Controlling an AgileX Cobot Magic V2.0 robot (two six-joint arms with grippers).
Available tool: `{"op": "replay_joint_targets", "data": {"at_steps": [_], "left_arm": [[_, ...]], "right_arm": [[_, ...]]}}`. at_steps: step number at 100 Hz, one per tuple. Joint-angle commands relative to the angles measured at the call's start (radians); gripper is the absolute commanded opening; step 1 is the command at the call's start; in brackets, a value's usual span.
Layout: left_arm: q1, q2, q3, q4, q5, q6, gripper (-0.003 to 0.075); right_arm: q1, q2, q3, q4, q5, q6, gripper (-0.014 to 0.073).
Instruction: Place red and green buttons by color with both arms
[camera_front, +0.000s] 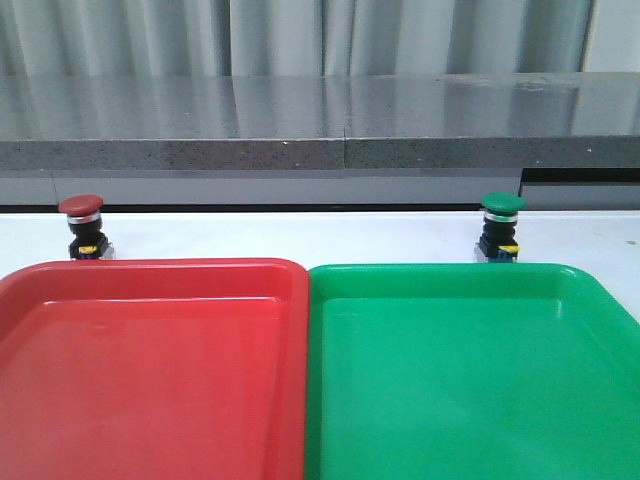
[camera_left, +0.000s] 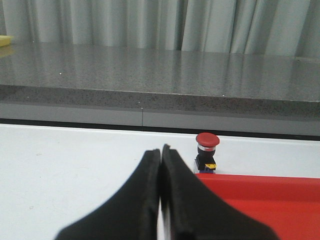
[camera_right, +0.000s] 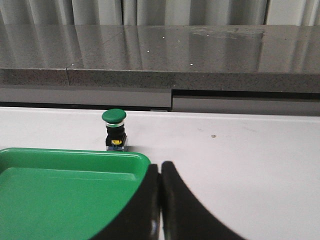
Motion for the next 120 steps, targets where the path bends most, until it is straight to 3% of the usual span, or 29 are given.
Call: {"op": "replay_joint_targets", "data": {"at_steps": [1, 22, 47, 76, 120], "left_arm": [[0.002, -0.029, 0.006, -0.028, -0.078, -0.011, -0.0019], [0.002, 0.026, -0.14, -0.071, -0.017, -0.011, -0.0019], [0.002, 0.248, -0.411, -0.118, 0.32, -0.011, -0.0019], [0.002, 0.51, -0.661, -0.122, 0.586, -0.004, -0.0019], [0.002, 0.666, -0.704, -0.122, 0.655, -0.004, -0.0018]], "right_arm": [[-0.005, -0.023, -0.014, 0.001, -0.081, -0.006, -0.0067], [-0.005, -0.023, -0.014, 0.001, -0.081, -0.006, -0.0067], [-0.005, -0.023, -0.014, 0.001, -0.081, -0.006, -0.0067], [-0.005, -0.023, -0.014, 0.001, -0.081, -0.006, -0.0067], [-0.005, -0.023, -0.014, 0.001, -0.081, -0.006, -0.0067]]}}
